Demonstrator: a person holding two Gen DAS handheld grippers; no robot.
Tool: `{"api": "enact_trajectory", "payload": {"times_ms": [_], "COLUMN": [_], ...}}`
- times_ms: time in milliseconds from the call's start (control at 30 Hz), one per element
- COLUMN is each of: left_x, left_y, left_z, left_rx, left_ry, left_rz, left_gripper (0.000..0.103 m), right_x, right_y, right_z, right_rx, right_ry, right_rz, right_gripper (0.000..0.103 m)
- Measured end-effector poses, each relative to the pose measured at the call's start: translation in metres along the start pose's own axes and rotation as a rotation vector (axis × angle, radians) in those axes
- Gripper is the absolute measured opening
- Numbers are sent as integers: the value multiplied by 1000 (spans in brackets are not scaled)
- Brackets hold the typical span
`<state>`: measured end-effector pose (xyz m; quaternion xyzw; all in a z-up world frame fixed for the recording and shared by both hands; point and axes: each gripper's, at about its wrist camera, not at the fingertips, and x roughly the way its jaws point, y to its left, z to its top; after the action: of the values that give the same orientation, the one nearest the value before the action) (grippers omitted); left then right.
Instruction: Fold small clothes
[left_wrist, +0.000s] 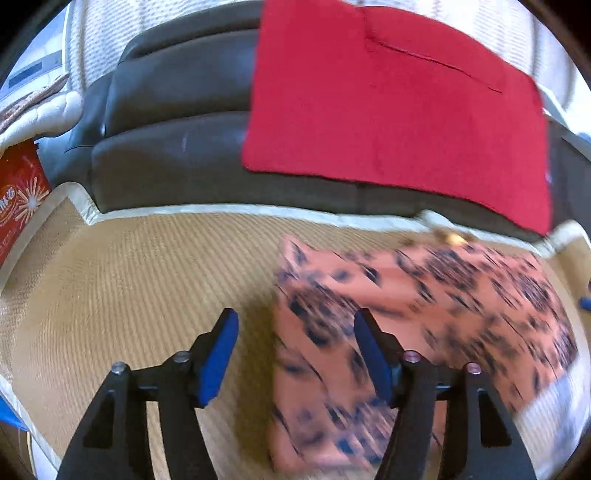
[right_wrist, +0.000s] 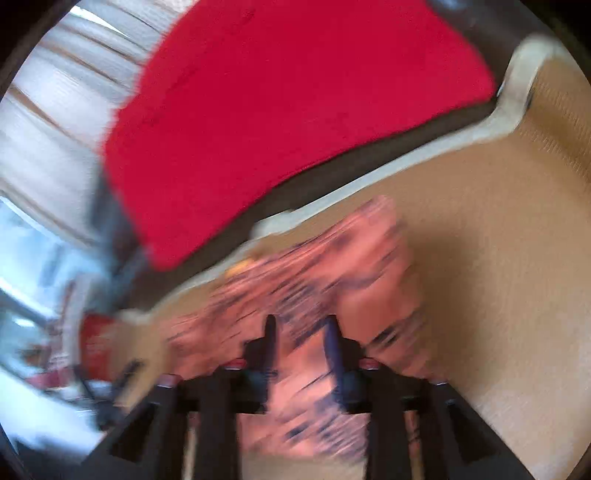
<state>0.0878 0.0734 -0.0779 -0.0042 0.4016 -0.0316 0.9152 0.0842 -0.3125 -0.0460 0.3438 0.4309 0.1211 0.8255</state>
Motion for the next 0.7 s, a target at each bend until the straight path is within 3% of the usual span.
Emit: {"api": "enact_trajectory", "payload": {"times_ms": [33, 67, 133, 200, 233, 267, 333, 367, 433, 600, 700], "left_x": [-6, -9, -5, 4, 19, 28, 28, 24, 16, -6, -10], "left_y": [-9, -16, -26, -19, -15, -11, 5, 11, 20, 4, -21], "left_z": [-12, -23, -41, -58, -66, -70, -75, -74, -70, -51, -41], "left_rx": [11, 20, 34, 35, 41, 40, 5, -19, -58, -81, -50], "left_ry": [6, 14, 53, 129, 196, 224, 221, 218, 205, 127, 111], "left_rz": [-31, -51, -54, -32, 18, 47, 98, 97, 104, 41, -20], "left_gripper": [72, 73, 73, 73, 73, 73, 73, 73, 73, 73, 73], "right_x": [2, 6, 16, 23, 20, 8, -24, -44, -71, -45, -23], "right_y": [0, -2, -15, -48, -69, -85, -85, -81, -81, -97, -100], "right_z": [-11, -26, -42, -50, -54, -58, -63, -70, -92, -122, -119], "right_rx": [17, 47, 80, 156, 248, 323, 308, 292, 333, 458, 519], "right_ry": [23, 25, 16, 13, -5, -27, -109, -171, -229, -129, -145], "right_rz": [55, 115, 94, -32, -53, -31, -66, -94, -60, 93, 130], "right_gripper": [99, 98, 97, 89, 66, 63, 69, 84, 96, 96, 95]}}
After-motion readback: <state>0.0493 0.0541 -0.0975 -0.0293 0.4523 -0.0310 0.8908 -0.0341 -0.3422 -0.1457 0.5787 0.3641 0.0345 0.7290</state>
